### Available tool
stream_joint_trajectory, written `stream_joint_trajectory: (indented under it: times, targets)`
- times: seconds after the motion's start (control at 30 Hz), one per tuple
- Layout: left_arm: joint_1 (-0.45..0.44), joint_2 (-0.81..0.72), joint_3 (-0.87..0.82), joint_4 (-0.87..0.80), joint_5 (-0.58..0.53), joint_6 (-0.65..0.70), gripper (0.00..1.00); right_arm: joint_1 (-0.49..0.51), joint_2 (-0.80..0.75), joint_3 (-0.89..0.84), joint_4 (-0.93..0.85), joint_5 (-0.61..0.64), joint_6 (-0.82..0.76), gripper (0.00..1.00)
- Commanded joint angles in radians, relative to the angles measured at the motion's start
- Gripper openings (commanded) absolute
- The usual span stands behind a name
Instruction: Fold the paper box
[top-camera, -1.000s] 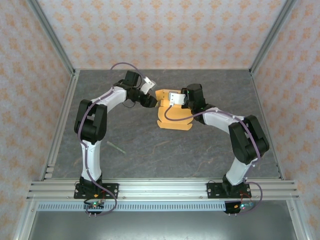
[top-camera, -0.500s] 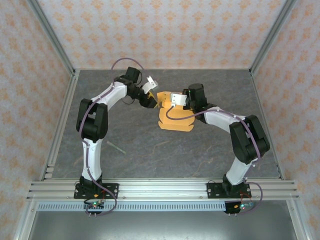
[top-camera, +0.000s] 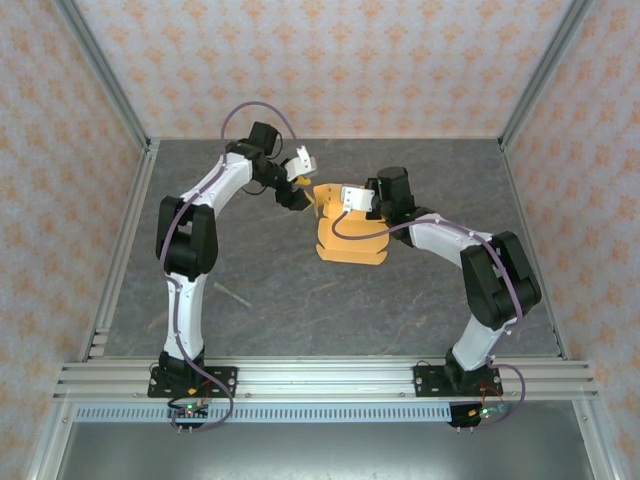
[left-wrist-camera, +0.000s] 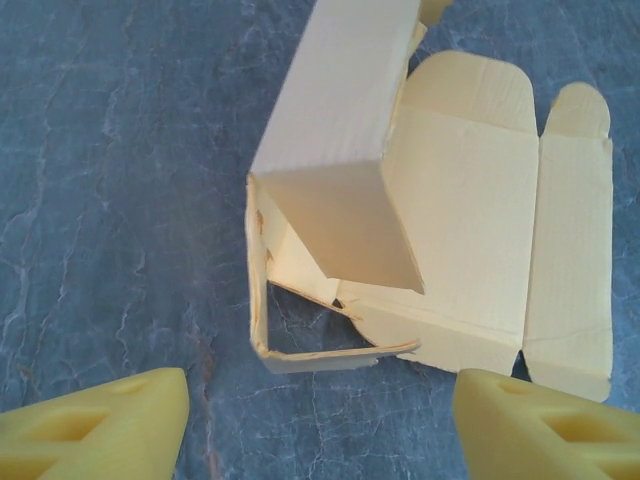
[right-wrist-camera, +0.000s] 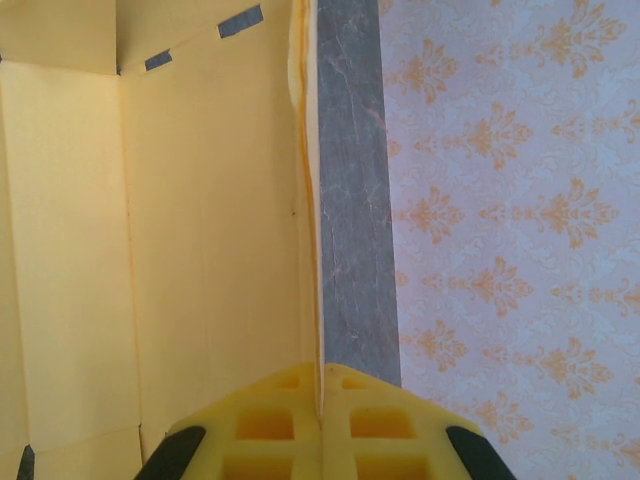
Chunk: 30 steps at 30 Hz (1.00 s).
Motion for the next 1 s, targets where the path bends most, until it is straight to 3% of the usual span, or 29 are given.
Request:
stream_joint_trajectory:
  times: [0.0,0.2,0.4,0.73,0.97]
  targets:
    - [-0.013,0.056,0.053,-0.102,0.019,0.097,0.7,-0.004,-0.04,0.001,-0.017,-0.014,0.016,0.01]
    - [-0.031,0.099,0.119,-0.193,0.055,0.174,0.68,-0.001,-0.036,0.01,-0.02,0.001,0.007,0.0]
    - [-0.04,0.087,0.091,-0.194,0.083,0.178,0.58,0.004,-0.024,-0.008,0.03,0.029,-0.019,0.0]
    - [-0.064,0.081,0.06,-0.107,0.069,0.081,0.48,0.015,-0.006,-0.047,0.118,0.064,-0.026,0.0]
    - [-0.069,0.075,0.058,-0.055,0.061,-0.006,0.5,0.023,-0.008,-0.055,0.129,0.07,-0.019,0.0]
